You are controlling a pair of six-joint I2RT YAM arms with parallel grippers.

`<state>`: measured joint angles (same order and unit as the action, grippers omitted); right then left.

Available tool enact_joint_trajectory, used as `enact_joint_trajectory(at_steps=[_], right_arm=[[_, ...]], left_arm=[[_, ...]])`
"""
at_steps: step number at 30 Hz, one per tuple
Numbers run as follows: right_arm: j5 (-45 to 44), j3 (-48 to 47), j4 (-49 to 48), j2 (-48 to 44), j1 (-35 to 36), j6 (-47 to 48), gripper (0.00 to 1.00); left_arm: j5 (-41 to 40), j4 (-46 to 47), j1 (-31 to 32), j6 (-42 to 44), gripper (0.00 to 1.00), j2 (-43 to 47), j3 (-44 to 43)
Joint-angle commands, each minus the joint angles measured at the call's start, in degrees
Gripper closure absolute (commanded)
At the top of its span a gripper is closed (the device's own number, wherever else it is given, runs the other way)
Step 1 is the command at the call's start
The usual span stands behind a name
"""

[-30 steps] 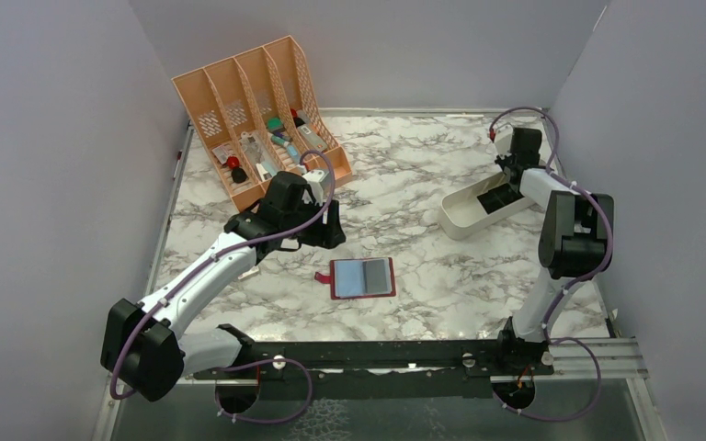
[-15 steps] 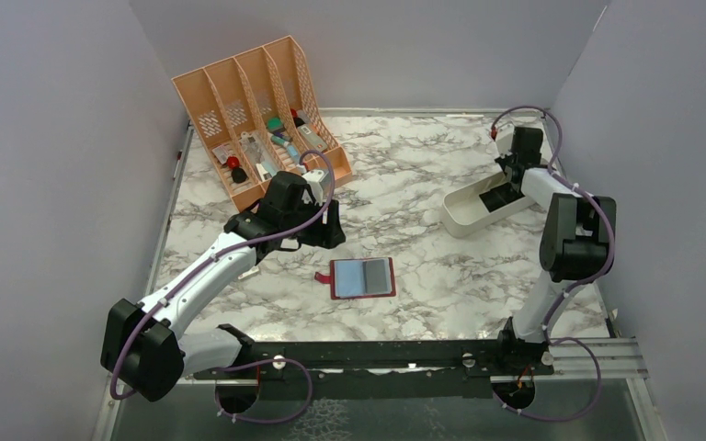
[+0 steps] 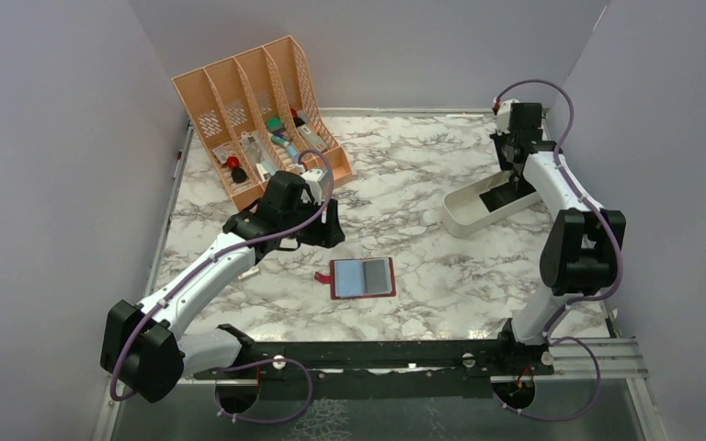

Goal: Put the credit cards into the card holder
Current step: Pick up the credit card from the storage box.

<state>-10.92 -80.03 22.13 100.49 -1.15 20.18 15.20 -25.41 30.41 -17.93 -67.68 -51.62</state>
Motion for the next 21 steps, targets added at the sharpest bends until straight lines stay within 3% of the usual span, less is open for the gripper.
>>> enact_joint_trajectory(at_steps=[1,5,10,17,21], right_arm=[[-5.15,-5.60,10.24,-1.54,2.64,-11.84,0.99],[-2.02,-8.96,17.27,-2.03,4.54,-19.12,0.99],[-4.14,-3.68,15.24,-9.13,9.11,-24.14,0.99],[3.34,0.70,16.59,-15.91,13.26,-32.94,0.99],[7.22,5.83,13.92,-20.13,19.64,-35.72,0.99]], left_arm=[[0.64,1.42,-0.44,-0.13,0.33,1.58,0.53],[0.32,1.34,-0.46,-0.38,0.33,1.58,0.69],[0.54,1.35,-0.50,-1.00,0.33,1.27,0.91],[0.95,1.37,-0.52,-3.06,0.34,-0.13,1.20],[4.19,3.16,-0.44,-7.19,0.43,-2.29,2.87]])
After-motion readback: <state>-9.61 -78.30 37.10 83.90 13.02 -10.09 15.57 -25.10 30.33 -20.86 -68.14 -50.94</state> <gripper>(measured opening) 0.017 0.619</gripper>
